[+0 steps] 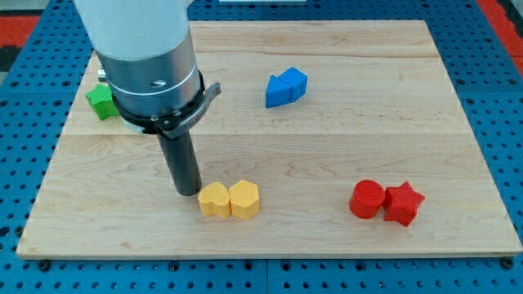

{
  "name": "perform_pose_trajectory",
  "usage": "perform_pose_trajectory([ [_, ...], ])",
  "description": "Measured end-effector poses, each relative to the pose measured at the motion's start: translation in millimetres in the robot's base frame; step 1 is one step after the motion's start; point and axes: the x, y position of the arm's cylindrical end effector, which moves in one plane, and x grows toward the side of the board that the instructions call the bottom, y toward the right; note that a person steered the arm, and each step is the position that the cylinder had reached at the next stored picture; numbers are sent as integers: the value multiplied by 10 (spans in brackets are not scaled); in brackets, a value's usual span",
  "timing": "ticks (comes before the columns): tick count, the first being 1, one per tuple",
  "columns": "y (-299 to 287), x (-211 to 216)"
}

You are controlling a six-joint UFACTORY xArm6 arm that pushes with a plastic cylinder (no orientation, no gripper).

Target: Move your arm towards the bottom of the green star

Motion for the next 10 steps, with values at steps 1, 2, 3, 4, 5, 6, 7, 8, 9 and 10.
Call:
perform_pose_trajectory([
  [1, 9, 0],
  [2, 4, 0],
  [3, -15, 0],
  [4, -17, 0],
  [5, -22, 0],
  [6, -55, 0],
  [7, -61, 0],
  [8, -60, -34],
  [9, -398, -229],
  [10, -974, -381],
])
